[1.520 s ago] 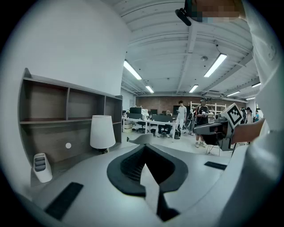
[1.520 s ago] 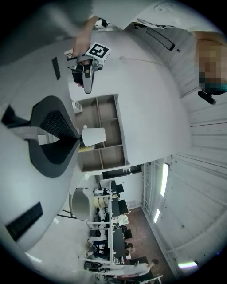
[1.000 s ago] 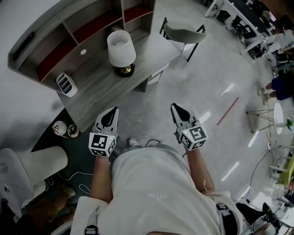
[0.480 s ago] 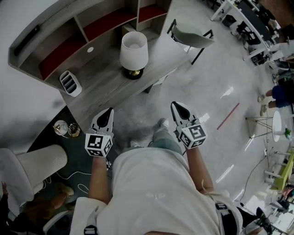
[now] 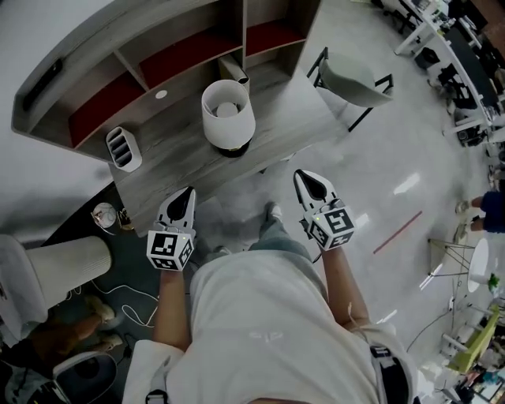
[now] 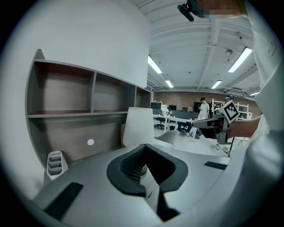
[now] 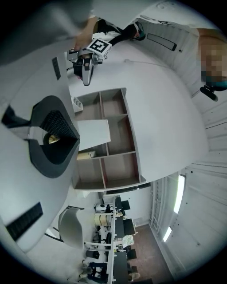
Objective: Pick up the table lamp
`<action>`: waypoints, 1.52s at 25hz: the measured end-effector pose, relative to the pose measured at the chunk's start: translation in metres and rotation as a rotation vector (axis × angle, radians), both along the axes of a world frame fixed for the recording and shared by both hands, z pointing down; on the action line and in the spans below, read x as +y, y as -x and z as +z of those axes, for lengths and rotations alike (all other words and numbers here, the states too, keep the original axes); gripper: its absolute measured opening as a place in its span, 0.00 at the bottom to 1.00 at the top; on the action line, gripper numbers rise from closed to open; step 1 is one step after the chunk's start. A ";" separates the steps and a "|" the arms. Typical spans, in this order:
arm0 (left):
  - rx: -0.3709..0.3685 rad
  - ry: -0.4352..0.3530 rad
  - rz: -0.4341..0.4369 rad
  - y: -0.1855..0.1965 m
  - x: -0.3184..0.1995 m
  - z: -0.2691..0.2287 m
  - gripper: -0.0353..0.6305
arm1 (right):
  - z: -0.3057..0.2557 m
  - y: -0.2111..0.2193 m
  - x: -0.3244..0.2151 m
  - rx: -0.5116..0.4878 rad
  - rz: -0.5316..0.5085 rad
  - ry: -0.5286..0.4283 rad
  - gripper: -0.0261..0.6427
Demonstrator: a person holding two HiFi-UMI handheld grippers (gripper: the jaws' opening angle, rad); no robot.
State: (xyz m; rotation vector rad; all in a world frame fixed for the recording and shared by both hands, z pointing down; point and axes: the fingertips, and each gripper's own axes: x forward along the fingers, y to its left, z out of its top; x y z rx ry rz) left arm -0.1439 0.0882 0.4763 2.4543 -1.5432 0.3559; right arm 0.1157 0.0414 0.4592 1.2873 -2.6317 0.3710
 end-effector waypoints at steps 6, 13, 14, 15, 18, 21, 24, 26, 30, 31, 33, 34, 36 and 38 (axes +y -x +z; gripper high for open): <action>0.013 0.023 -0.153 -0.017 -0.034 -0.007 0.08 | 0.008 -0.016 -0.061 -0.013 -0.123 0.015 0.08; -0.004 0.025 -0.314 -0.032 -0.057 -0.025 0.08 | 0.024 -0.026 -0.100 -0.021 -0.267 0.041 0.08; -0.001 0.028 -0.333 -0.034 -0.060 -0.026 0.08 | 0.026 -0.027 -0.105 -0.023 -0.280 0.043 0.08; 0.002 0.032 -0.350 -0.035 -0.062 -0.028 0.08 | 0.028 -0.028 -0.109 -0.024 -0.292 0.046 0.08; -0.011 0.039 -0.394 -0.038 -0.070 -0.034 0.08 | 0.036 -0.028 -0.120 -0.022 -0.322 0.057 0.08; -0.026 0.042 -0.422 -0.037 -0.081 -0.042 0.08 | 0.046 -0.026 -0.129 -0.017 -0.344 0.077 0.08; -0.033 0.049 -0.431 -0.033 -0.094 -0.052 0.10 | 0.055 -0.021 -0.134 -0.011 -0.360 0.091 0.08; -0.029 0.062 -0.425 -0.029 -0.105 -0.056 0.15 | 0.060 -0.018 -0.137 -0.002 -0.364 0.096 0.08; -0.035 0.102 -0.404 -0.020 -0.129 -0.063 0.22 | 0.065 -0.013 -0.144 -0.002 -0.344 0.109 0.08; -0.034 0.110 -0.397 -0.019 -0.137 -0.065 0.23 | 0.065 -0.011 -0.146 -0.003 -0.337 0.111 0.08; -0.038 0.121 -0.379 -0.017 -0.152 -0.069 0.25 | 0.066 -0.009 -0.149 -0.002 -0.321 0.113 0.08; -0.046 0.123 -0.370 -0.016 -0.160 -0.071 0.26 | 0.066 -0.007 -0.150 -0.001 -0.312 0.115 0.08; -0.066 0.123 -0.351 -0.012 -0.176 -0.075 0.27 | 0.066 -0.003 -0.154 -0.003 -0.291 0.117 0.08; -0.077 0.124 -0.331 -0.010 -0.190 -0.080 0.29 | 0.064 0.000 -0.158 -0.006 -0.273 0.117 0.08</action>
